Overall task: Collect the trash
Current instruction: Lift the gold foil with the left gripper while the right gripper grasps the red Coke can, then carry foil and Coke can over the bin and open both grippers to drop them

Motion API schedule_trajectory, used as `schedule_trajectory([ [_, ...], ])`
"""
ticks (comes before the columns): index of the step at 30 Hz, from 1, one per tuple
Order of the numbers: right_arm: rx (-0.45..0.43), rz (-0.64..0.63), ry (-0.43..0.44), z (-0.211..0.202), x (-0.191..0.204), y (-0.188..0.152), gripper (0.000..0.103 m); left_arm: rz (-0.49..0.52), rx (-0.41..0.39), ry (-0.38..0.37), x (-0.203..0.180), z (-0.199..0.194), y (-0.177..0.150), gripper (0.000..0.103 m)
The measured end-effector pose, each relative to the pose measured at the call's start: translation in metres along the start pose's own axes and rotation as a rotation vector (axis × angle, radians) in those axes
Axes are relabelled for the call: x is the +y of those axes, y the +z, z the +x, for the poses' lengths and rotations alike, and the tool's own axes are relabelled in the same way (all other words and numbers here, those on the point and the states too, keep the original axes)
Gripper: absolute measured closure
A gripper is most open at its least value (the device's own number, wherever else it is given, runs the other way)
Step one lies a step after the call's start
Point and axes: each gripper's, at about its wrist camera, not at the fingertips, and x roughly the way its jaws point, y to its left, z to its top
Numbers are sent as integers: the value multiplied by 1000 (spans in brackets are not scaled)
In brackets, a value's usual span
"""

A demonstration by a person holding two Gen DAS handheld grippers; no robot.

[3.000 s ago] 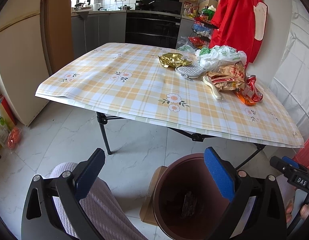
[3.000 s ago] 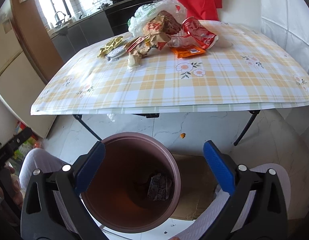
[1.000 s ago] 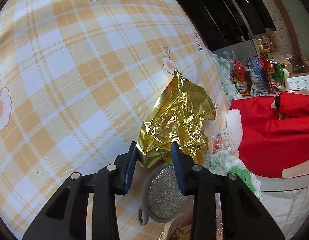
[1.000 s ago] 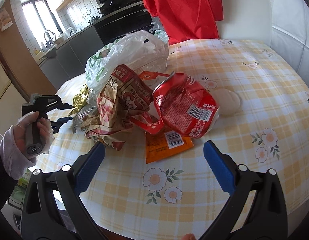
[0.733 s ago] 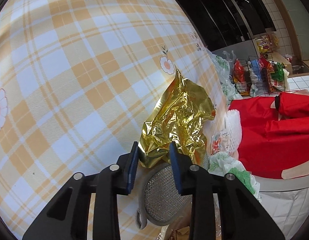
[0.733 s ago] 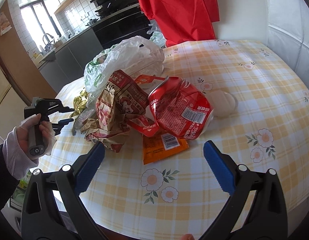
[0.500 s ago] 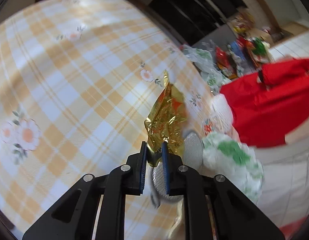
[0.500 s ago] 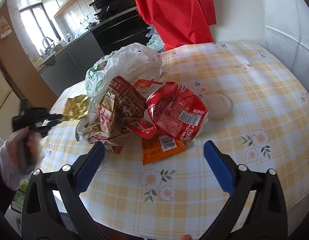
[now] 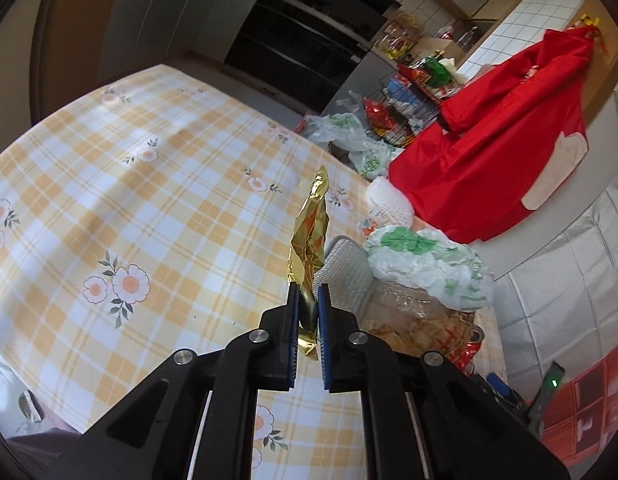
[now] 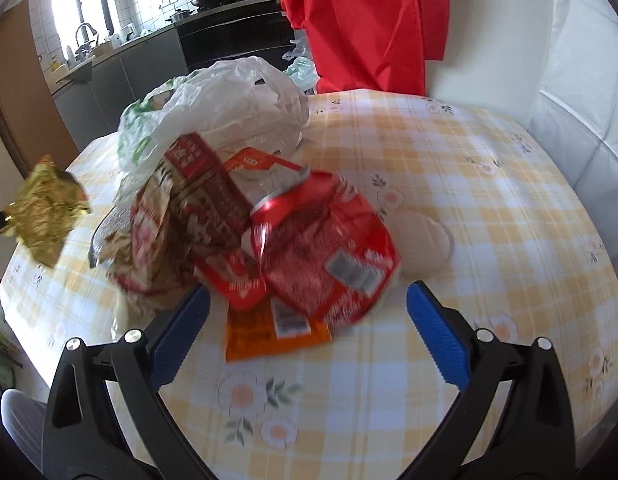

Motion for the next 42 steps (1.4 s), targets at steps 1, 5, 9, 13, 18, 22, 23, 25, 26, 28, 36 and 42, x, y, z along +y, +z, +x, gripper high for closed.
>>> schedule_trajectory([
  [1, 5, 2, 0, 6, 1, 5, 7, 15, -9, -2, -2, -4, -2, 94],
  [5, 53, -26, -54, 29, 11, 19, 18, 76, -35, -16, -15, -20, -7, 94],
  [9, 97, -14, -68, 44, 15, 24, 30, 121, -46, -43, -27, -29, -12, 94],
  [13, 90, 58, -34, 37, 9, 25, 57, 156, -28, -104, -36, -35, -18, 94],
  [18, -2, 119, -7, 2, -5, 27, 72, 253, -10, -195, -49, -48, -26, 94],
  [22, -69, 158, 10, -29, -16, 25, 72, 274, -2, -255, -51, -60, -34, 94],
  [23, -82, 167, 22, -36, -17, 25, 72, 275, 1, -264, -51, -63, -37, 94],
  [25, -111, 176, 45, -54, -18, 22, 72, 277, 9, -274, -50, -68, -42, 94],
  [26, -122, 173, 55, -62, -16, 20, 72, 278, 13, -279, -50, -70, -45, 94],
  [28, -140, 170, 85, -77, -12, 17, 72, 292, 25, -288, -50, -77, -52, 94],
  [36, -197, 130, 193, -137, 16, -6, 72, 400, 97, -305, -53, -106, -90, 94],
  [42, -198, 94, 253, -169, 33, -30, 72, 473, 202, -348, -42, -118, -137, 94],
])
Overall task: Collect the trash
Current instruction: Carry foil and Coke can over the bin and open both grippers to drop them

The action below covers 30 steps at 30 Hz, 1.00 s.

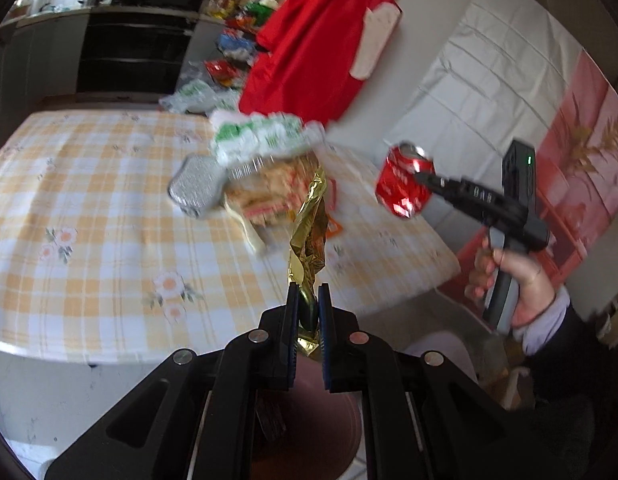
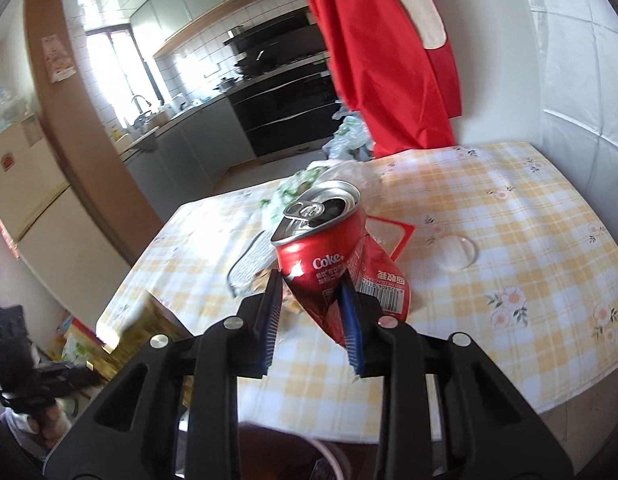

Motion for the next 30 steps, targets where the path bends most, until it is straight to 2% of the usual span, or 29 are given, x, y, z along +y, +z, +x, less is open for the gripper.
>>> schedule_trajectory([
  [6, -2, -22, 24, -26, 11, -18, 72, -31, 119, 13, 4, 16, -43, 94],
  [12, 24, -18, 33, -34, 13, -36, 72, -14, 217, 21, -2, 33, -63, 94],
  [22, 83, -27, 58, -29, 20, -50, 72, -26, 244, -11, -10, 56, -62, 93],
  [23, 88, -31, 62, -29, 21, -51, 72, -23, 240, -6, -11, 57, -62, 91],
  [24, 93, -35, 65, -28, 22, -51, 72, -25, 238, -7, -10, 57, -60, 75],
  [25, 98, -41, 68, -27, 24, -53, 72, -39, 222, -16, -8, 52, -57, 54],
  [28, 116, -57, 80, -24, 29, -57, 72, -84, 140, -6, 0, 34, -47, 37],
  [30, 140, -64, 91, -20, 33, -61, 72, -97, 87, 49, 6, 21, -38, 26],
])
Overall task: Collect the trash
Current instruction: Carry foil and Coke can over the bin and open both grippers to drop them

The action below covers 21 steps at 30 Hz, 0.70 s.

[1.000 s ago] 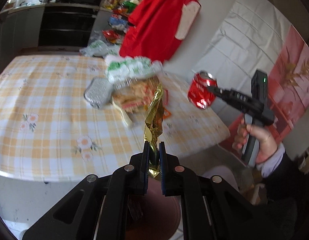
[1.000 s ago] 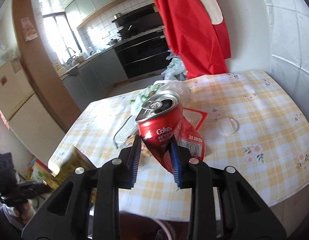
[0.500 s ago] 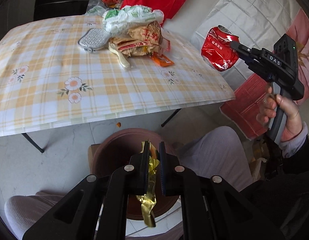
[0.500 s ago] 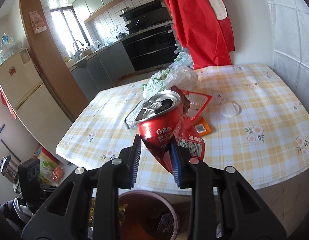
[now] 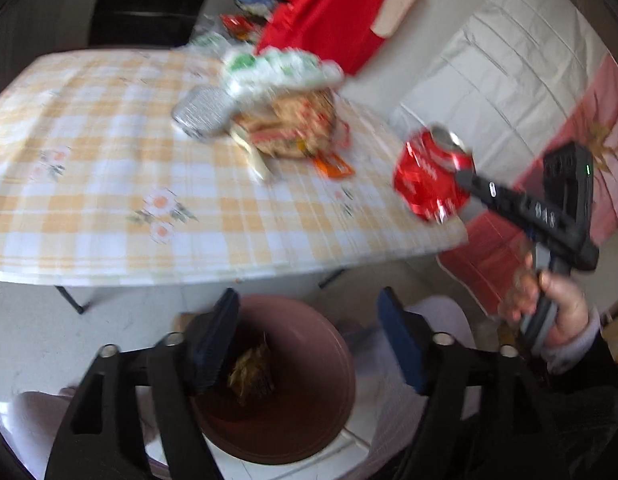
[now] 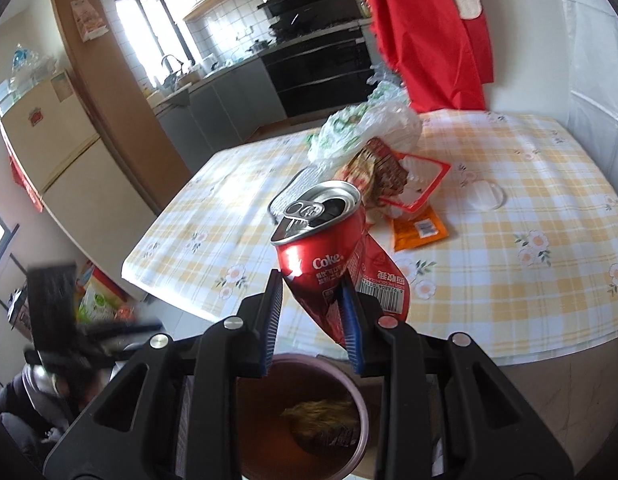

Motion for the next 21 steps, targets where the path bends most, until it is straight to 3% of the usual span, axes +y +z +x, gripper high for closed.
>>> schedule_trajectory([
  [4, 50, -12, 26, 12, 10, -10, 72, -15, -136, 146, 11, -30, 14, 8],
  [9, 130, -56, 65, 25, 25, -26, 72, -80, -264, 277, 27, -53, 25, 6],
  [15, 237, -115, 98, 37, 40, -42, 72, -127, -293, 358, 43, -61, 27, 6],
  [21, 349, -120, 130, 44, 43, -57, 70, -157, -292, 368, 50, -65, 21, 6],
])
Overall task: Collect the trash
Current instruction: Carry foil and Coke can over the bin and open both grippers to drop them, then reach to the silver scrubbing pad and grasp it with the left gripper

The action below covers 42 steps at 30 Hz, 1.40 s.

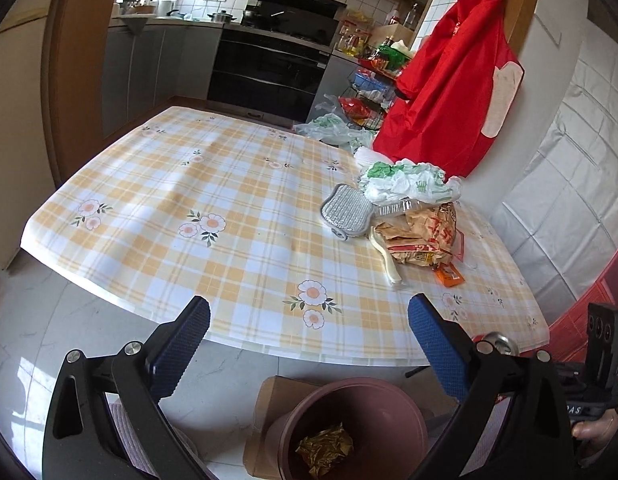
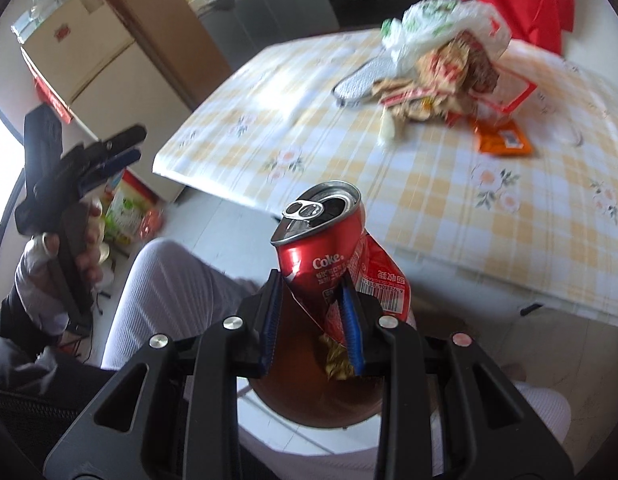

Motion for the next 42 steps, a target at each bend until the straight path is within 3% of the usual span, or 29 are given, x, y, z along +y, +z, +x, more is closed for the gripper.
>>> schedule_trajectory([
  [2, 27, 14, 13, 5, 0, -4, 65, -6, 8, 4, 0, 2, -2, 6],
  [4, 27, 21, 8, 6, -2, -4, 41, -11, 12, 2, 1, 4, -2, 6],
  [7, -13, 47, -19, -1, -6, 0, 17, -7, 10, 0, 0, 5, -2, 6],
  [9, -45, 58, -58, -7, -10, 6, 7, 5, 2, -2, -2, 4, -3, 6],
  [17, -85, 20, -227, -13, -20, 18, 6, 9, 0, 10, -1, 6, -4, 6],
  [24, -111, 71, -333, -11, -38, 22, 6, 21, 18, 18, -1, 12, -4, 6],
  [35, -187, 153, -359, -16, -69, 33, 6, 82, 49, 36, -13, 37, 1, 6],
  [42, -211, 221, -342, -14, -93, 45, 6, 222, 60, 38, -41, 77, 13, 6],
])
